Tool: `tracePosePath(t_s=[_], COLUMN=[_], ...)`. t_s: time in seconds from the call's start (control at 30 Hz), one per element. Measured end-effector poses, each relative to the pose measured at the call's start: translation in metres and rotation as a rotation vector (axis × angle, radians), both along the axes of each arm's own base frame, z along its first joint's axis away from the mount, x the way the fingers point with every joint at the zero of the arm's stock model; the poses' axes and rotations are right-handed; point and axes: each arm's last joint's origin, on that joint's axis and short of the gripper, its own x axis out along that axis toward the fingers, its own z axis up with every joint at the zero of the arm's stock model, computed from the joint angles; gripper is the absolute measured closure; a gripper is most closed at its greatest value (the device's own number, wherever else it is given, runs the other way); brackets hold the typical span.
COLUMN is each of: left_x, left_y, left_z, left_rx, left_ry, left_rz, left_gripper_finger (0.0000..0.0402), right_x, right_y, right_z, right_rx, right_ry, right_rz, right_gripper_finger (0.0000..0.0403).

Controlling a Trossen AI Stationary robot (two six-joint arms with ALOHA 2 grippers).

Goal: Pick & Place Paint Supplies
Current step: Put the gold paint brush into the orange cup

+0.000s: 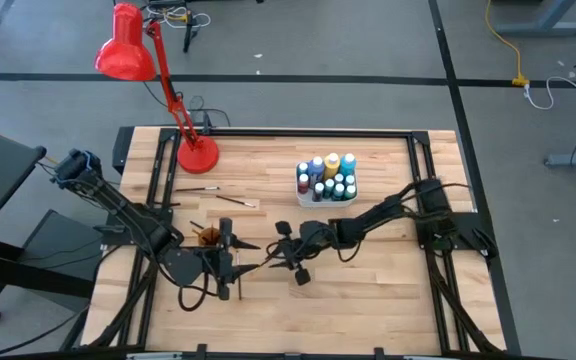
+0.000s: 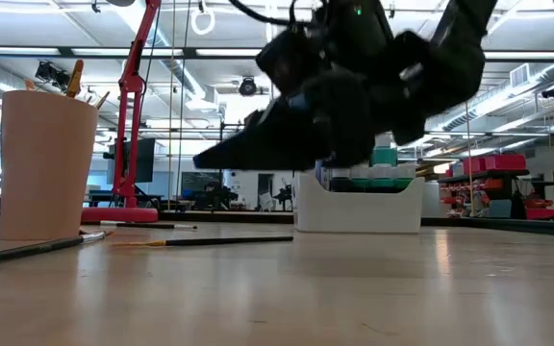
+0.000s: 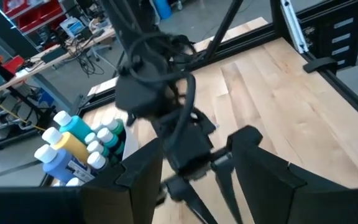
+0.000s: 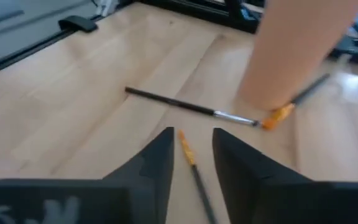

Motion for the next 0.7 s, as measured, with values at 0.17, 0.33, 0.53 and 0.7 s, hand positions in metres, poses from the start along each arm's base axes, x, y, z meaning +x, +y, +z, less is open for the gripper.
tracePosePath(t_s=[0.17,0.33,0.53,0.7], left_x=[0.0,0.001,0.001,0.001], left_y=[0.0,0.001,0.001,0.0], left_z=[0.0,0.0,0.0,0.0], left_rx=[0.015,0.015,0.001,0.007], left_ry=[0.005,0.005,0.007,0.013], left_rz=[-0.015,-0.009,-0.015,-0.033], left_gripper_finger=[0.0199,0.0199,0.0199,0.0199], right_x=[0.011,0.034,0.055,0.061], right_y=[-0.006,-0.007,-0.004,-0.004], right_z=[-0.033,-0.054,-0.056,-0.052], right_rx=[0.067,0.106,0.094,0.058], right_ry=[0.034,0.077,0.128,0.144], right_rz=[-0.016,0.033,0.047,0.063], right_gripper_finger=[0.026,0.026,0.0261,0.0261])
